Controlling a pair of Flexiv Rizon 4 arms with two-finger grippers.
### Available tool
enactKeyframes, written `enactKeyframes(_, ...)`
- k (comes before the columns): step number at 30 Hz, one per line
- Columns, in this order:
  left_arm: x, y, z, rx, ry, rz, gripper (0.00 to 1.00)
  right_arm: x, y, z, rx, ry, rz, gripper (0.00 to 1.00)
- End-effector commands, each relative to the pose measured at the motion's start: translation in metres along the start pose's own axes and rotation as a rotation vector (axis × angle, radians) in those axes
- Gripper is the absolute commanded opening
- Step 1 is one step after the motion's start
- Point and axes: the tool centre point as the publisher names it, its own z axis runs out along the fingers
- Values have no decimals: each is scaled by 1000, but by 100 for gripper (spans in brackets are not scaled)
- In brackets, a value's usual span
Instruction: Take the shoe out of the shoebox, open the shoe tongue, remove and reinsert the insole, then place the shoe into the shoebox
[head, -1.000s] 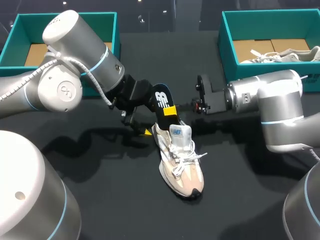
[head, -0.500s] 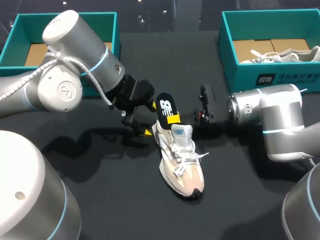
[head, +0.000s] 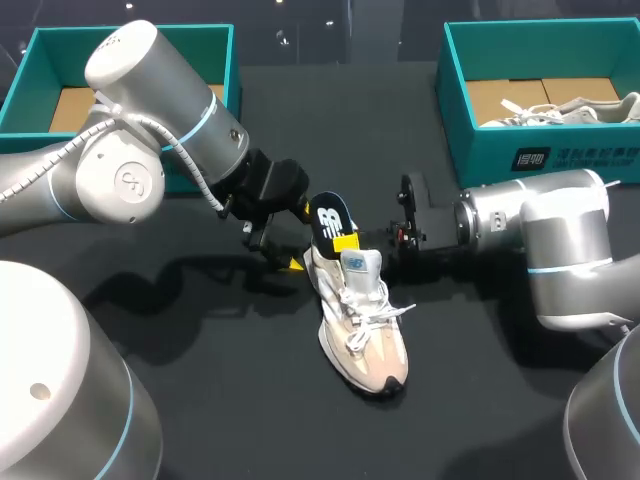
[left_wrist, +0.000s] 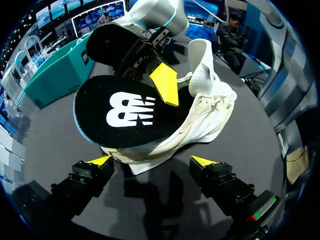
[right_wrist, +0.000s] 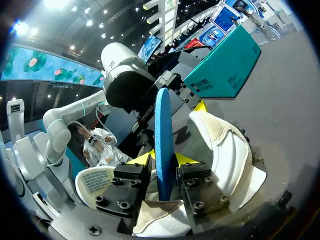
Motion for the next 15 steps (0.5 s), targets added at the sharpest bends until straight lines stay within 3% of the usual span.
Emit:
enactKeyframes(1, 1, 1, 0, 0, -1, 1, 100, -1, 16, 0, 40, 3, -13, 31)
enactKeyframes(7, 1, 1, 0, 0, -1, 1, 100, -6, 27, 3, 79, 17, -22, 26)
enactKeyframes(10, 1, 1, 0, 0, -1, 1, 100, -11, 29, 5, 89, 24, -14, 15)
enactKeyframes(12, 1, 1, 0, 0, -1, 1, 100, -14, 29, 5, 91, 27, -6, 0)
enactKeyframes(15, 1, 1, 0, 0, -1, 1, 100, -18, 22, 3, 82, 30, 18, 0)
